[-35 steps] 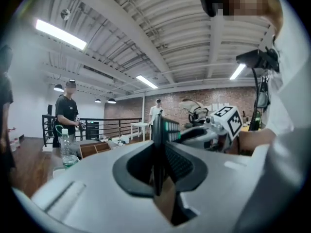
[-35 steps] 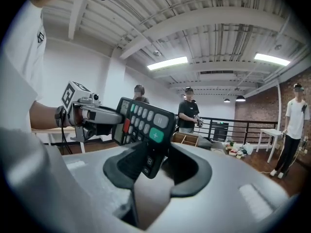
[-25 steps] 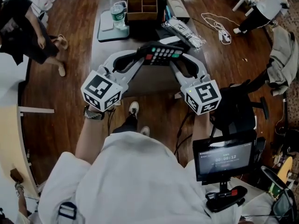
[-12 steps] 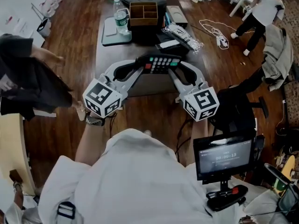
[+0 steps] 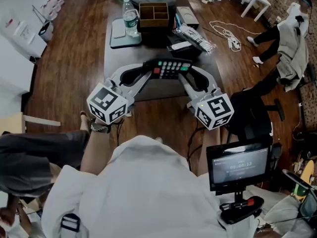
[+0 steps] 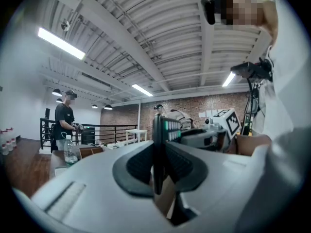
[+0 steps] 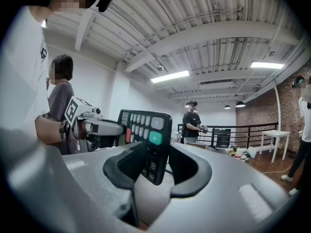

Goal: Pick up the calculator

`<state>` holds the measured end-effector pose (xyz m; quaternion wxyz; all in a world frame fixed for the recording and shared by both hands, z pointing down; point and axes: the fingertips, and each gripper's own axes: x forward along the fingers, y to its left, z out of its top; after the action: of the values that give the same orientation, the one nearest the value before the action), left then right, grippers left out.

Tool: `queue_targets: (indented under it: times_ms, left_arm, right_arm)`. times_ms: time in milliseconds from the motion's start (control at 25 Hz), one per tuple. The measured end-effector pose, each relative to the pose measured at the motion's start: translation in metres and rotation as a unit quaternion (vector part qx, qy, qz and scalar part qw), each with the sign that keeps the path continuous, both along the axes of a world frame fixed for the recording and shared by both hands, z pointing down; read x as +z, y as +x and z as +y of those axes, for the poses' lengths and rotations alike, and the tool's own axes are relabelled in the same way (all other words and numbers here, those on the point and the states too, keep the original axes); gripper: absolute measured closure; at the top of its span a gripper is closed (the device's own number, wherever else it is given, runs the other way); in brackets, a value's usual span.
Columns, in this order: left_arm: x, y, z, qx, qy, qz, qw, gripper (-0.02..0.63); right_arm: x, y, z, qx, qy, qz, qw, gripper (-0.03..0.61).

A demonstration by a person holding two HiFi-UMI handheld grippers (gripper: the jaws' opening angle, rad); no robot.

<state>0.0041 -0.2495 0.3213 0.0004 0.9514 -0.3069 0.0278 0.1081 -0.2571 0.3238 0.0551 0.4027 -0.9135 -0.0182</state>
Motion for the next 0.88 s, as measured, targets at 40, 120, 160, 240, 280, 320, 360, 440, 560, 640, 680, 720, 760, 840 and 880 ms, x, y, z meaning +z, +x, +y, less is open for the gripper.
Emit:
queue_targets:
  times_ms: [40,120,160,240,280,320,360,440,560,640,680,720,760,840,880]
  left_arm:
    - [0.0,0.0,0.001,0.001,0.0,0.001,1.0,0.557]
    - [0.002,-0.001,0.002,0.001,0.0,0.002,1.0,0.557]
    - [0.002,-0.001,0.002,0.001,0.001,0.002,1.0,0.557]
    - [0.002,-0.003,0.001,0.0,0.002,0.002,1.0,0.557]
    - [0.001,-0.004,0.001,-0.001,0.004,0.001,1.0,0.557]
    - [0.0,-0.005,0.0,-0.002,0.005,0.001,1.0,0.557]
    - [-0.001,-0.006,0.0,-0.003,0.006,0.0,1.0,0.557]
    - [-0.002,-0.007,-0.001,-0.004,0.007,-0.001,1.0,0.557]
    - [-0.001,-0.008,0.0,-0.004,0.005,-0.002,1.0,0.558]
    - [0.001,-0.01,0.001,-0.003,0.004,-0.002,1.0,0.557]
    - [0.001,-0.012,0.001,-0.003,0.003,-0.003,1.0,0.558]
    - [0.002,-0.014,0.001,-0.002,0.002,-0.003,1.0,0.557]
    - [0.003,-0.017,0.002,-0.002,0.001,-0.004,1.0,0.557]
    - [0.006,-0.025,0.002,-0.003,-0.004,-0.005,1.0,0.557]
    - [0.007,-0.029,0.001,-0.004,-0.007,-0.006,1.0,0.557]
  right_arm:
    - [0.0,0.0,0.001,0.001,0.001,-0.001,1.0,0.439]
    - [0.0,-0.001,0.002,0.003,0.002,0.001,1.0,0.439]
    - [0.0,-0.002,0.002,0.003,0.002,0.003,1.0,0.439]
    - [0.0,-0.003,0.001,0.005,0.003,0.005,1.0,0.439]
    - [-0.001,-0.004,0.001,0.007,0.004,0.005,1.0,0.439]
    - [-0.001,-0.005,0.0,0.008,0.004,0.005,1.0,0.439]
    - [-0.002,-0.006,-0.001,0.01,0.004,0.005,1.0,0.439]
    - [-0.002,-0.008,-0.002,0.013,0.003,0.005,1.0,0.439]
    - [-0.002,-0.008,-0.001,0.013,0.001,0.006,1.0,0.439]
    - [-0.001,-0.01,-0.001,0.013,0.0,0.006,1.0,0.439]
    - [0.0,-0.012,-0.001,0.013,-0.002,0.005,1.0,0.439]
    - [0.001,-0.014,0.0,0.014,-0.005,0.003,1.0,0.439]
    - [0.002,-0.017,0.001,0.015,-0.008,0.001,1.0,0.439]
    - [0.005,-0.025,0.002,0.018,-0.014,-0.001,1.0,0.439]
    - [0.007,-0.029,0.002,0.018,-0.017,-0.002,1.0,0.439]
